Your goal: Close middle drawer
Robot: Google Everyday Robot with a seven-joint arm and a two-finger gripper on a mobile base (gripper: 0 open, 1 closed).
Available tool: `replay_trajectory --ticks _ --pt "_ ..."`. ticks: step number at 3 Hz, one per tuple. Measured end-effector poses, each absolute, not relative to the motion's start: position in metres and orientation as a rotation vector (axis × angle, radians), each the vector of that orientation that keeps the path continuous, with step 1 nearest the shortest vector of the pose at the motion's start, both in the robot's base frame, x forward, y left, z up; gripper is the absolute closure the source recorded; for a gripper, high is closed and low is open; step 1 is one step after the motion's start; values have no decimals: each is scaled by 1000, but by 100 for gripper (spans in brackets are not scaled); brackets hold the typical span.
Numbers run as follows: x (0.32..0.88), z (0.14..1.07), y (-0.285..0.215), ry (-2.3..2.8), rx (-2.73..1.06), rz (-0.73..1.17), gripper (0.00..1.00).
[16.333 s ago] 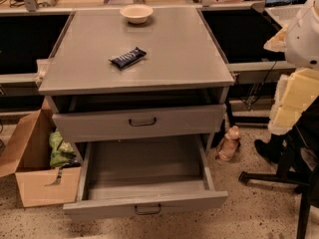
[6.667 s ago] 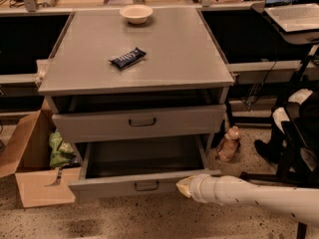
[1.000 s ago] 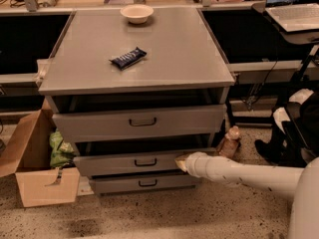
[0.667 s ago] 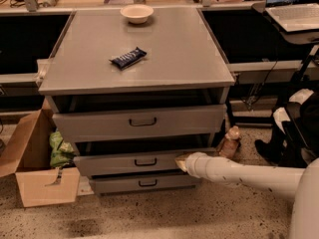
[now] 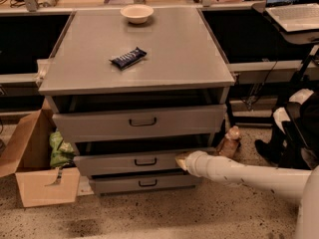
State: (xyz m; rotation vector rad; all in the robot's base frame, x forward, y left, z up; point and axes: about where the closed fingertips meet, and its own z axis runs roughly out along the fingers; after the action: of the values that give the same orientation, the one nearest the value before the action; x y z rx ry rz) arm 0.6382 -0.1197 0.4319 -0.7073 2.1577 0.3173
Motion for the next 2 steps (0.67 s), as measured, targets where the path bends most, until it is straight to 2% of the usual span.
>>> replay_trajectory --ticks 2 --pt "618 447 -118 2114 -787 432 100"
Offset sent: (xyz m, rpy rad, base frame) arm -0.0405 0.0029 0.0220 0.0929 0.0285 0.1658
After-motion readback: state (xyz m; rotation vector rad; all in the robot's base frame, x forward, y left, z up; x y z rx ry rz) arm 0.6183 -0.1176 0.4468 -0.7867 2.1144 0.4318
